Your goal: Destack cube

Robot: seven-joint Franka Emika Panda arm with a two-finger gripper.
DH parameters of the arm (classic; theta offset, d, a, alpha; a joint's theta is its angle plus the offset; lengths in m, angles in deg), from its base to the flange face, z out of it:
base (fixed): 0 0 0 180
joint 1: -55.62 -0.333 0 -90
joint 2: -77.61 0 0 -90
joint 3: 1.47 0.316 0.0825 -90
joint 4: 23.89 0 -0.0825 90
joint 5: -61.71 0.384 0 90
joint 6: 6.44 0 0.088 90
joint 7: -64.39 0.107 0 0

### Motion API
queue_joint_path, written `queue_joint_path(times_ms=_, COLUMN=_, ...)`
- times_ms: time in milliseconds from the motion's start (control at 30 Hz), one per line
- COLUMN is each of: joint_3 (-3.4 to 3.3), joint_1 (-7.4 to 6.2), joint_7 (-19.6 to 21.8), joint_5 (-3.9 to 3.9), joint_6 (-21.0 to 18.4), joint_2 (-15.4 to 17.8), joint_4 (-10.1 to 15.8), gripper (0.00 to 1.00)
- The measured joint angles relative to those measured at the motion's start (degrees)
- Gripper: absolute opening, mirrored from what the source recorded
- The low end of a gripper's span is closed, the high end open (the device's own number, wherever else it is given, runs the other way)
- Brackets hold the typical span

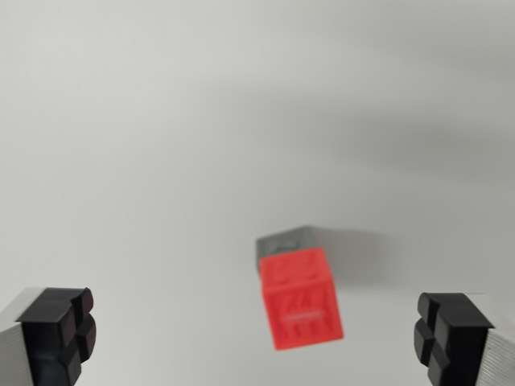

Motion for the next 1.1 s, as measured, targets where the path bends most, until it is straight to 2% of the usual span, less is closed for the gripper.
queue_joint_path(times_ms=167, joint_3=-0.59, joint_1=0.28, joint_7=-2.40, joint_5=0.00, joint_6=1.75, joint_2=1.33, joint_4=2.98, gripper=1.00)
queue_joint_path(times_ms=767, joint_3=-3.51, joint_1=1.68, joint_7=-13.30, joint_5=-0.26, joint_6=9.29, joint_2=6.31, joint_4=14.97, gripper=1.00)
queue_joint_path(times_ms=1100, joint_3=-5.69, joint_1=2.82, joint_7=-20.31, joint_5=-1.01, joint_6=13.87, joint_2=8.65, joint_4=21.62, gripper=1.00)
